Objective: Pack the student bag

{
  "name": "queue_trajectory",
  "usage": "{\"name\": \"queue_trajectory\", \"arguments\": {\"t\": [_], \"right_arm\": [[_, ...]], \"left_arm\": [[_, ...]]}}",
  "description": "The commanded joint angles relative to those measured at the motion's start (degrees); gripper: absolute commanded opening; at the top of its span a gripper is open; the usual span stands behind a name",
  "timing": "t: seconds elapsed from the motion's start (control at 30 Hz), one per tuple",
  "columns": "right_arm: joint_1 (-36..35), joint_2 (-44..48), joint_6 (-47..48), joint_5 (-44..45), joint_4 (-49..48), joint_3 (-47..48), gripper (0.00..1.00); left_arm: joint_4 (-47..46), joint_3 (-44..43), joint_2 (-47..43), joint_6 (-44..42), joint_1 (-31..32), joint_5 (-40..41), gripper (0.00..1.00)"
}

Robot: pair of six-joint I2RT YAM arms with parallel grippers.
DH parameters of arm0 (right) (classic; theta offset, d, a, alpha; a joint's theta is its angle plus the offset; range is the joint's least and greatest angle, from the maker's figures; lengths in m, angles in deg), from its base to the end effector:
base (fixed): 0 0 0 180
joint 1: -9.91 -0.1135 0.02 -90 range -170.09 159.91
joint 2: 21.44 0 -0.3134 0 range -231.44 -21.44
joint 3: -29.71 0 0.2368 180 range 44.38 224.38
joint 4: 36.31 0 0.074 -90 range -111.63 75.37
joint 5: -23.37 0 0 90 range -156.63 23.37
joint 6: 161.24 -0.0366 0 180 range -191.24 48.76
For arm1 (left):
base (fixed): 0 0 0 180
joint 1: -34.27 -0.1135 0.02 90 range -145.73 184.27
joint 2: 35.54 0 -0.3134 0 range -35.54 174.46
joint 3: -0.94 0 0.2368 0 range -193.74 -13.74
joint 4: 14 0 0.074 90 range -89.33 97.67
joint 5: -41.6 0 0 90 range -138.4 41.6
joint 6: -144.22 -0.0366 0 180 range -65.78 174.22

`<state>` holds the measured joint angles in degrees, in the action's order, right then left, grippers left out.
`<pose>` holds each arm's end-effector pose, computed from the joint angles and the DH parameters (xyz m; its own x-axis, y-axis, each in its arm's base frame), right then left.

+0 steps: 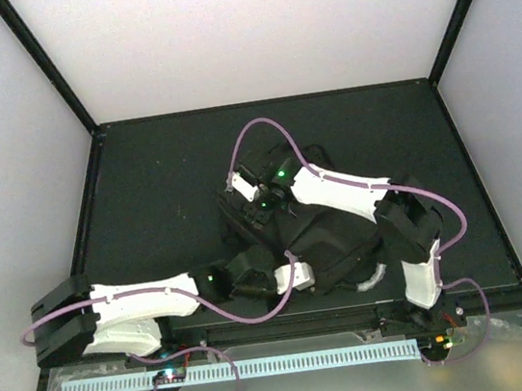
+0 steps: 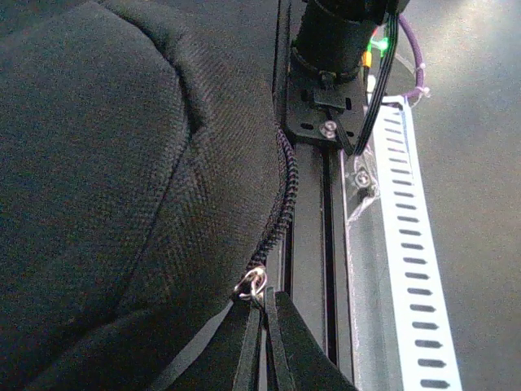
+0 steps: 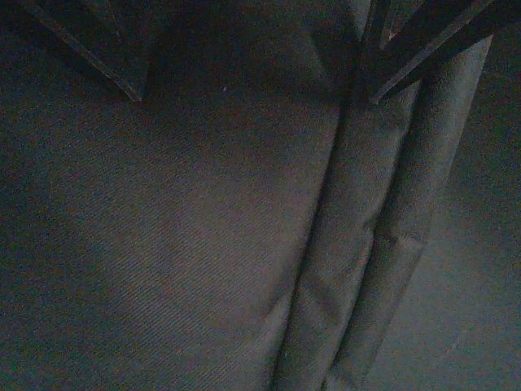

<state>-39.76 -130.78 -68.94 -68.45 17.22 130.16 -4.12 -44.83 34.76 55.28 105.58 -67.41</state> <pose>0.2638 0.3125 0.2746 -0.5422 -0.7007 -0.4637 -0.7939 0.6080 0.0095 0.0590 -0.2116 0.2489 -0.1992 0.5343 -0.8215 0.9782 0.0583 -0.1993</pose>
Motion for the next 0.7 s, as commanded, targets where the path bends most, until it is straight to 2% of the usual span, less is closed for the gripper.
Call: {"name": "queue_trajectory", "arguments": {"t": [0.0,0.1,0.33,0.47,0.57,0.67], "right_arm": [[2.76,-0.03,-2.95,-4.66,-2.68,-3.48,0.76],[5.4,7.32,-5.15,-8.55,-6.47,-8.14,0.76],[8.18,23.56,-6.42,-3.37,-3.38,-15.53,0.82],[10.22,34.83,-10.28,0.21,-0.41,-22.26,0.85],[12.92,43.87,-12.38,1.02,3.42,-25.31,0.85],[13.56,50.08,-13.61,1.71,7.28,-26.67,0.86]], "left_arm": [[-3.64,-6.99,0.26,-2.83,3.69,-7.13,0.02],[-6.0,-5.12,-1.01,-1.04,3.23,-2.44,0.02],[-9.0,-6.44,2.25,1.02,0.8,-4.54,0.02],[-15.52,-7.67,7.66,7.0,-3.86,-10.09,0.01],[-21.68,-9.56,12.64,12.75,-10.09,-19.57,0.02],[-20.75,-14.05,16.4,13.28,-15.45,-22.42,0.02]]}}
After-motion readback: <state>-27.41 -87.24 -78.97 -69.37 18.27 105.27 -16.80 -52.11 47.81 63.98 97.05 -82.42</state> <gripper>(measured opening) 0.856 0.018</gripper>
